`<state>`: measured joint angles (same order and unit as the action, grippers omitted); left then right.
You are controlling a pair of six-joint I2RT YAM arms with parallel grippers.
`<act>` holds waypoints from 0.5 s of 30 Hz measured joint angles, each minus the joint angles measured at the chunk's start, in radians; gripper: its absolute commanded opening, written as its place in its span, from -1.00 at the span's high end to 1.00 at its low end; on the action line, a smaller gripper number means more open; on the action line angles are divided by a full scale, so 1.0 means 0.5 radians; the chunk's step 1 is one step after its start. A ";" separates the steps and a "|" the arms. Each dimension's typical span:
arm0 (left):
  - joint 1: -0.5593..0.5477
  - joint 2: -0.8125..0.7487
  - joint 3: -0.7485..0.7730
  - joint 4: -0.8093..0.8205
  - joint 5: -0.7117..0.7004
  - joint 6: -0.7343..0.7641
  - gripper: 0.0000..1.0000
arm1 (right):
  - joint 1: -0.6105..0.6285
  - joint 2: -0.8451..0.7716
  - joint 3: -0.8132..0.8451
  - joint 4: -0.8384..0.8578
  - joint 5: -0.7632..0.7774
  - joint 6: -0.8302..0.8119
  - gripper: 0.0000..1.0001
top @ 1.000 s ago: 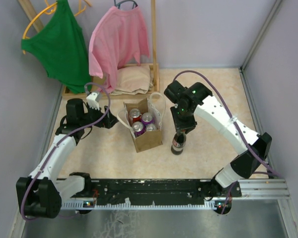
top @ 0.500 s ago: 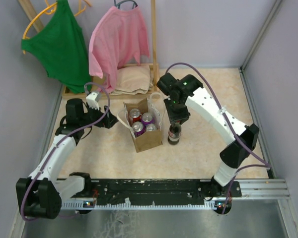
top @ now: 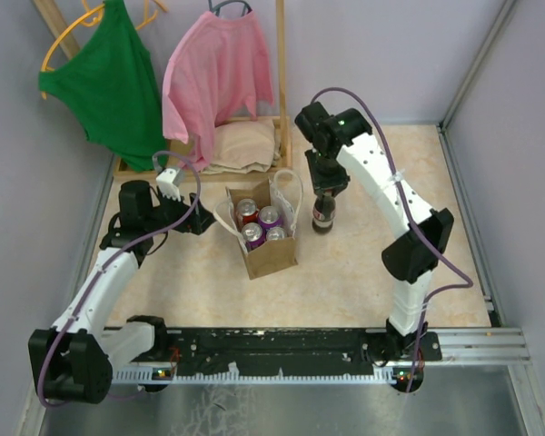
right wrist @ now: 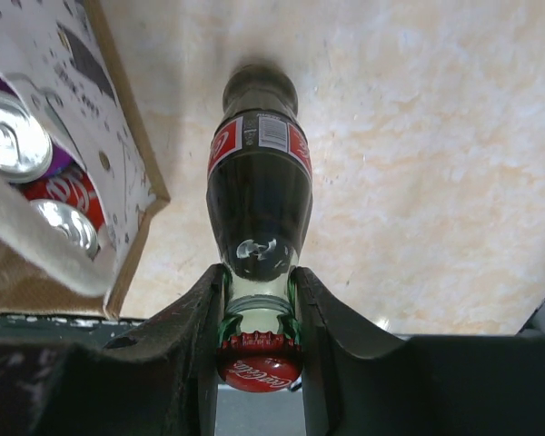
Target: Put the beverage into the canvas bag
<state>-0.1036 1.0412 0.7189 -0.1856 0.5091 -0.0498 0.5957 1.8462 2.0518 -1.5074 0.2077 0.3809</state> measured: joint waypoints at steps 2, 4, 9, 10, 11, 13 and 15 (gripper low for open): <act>0.000 -0.008 0.000 0.000 0.000 -0.002 -0.79 | -0.050 0.111 0.170 -0.016 0.005 -0.038 1.00; 0.000 -0.021 0.000 0.000 0.000 -0.005 -0.79 | -0.089 0.209 0.318 -0.025 -0.005 -0.065 1.00; 0.000 -0.061 -0.009 0.005 -0.001 -0.006 -0.79 | -0.185 0.481 0.726 -0.005 -0.028 -0.121 1.00; 0.000 -0.067 -0.013 0.005 -0.001 -0.006 -0.79 | -0.195 0.501 0.748 0.013 -0.029 -0.128 1.00; 0.000 -0.072 -0.018 0.007 -0.001 -0.006 -0.79 | -0.206 0.516 0.758 0.042 -0.030 -0.136 1.00; 0.000 -0.081 -0.027 0.006 -0.001 -0.006 -0.79 | -0.217 0.528 0.758 0.073 -0.030 -0.144 1.00; 0.000 -0.086 -0.032 0.006 -0.001 -0.006 -0.79 | -0.224 0.529 0.758 0.084 -0.028 -0.150 1.00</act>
<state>-0.1036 0.9981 0.7029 -0.1825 0.5087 -0.0528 0.4839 2.1109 2.4306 -1.4654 0.1936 0.3058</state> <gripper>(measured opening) 0.894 0.326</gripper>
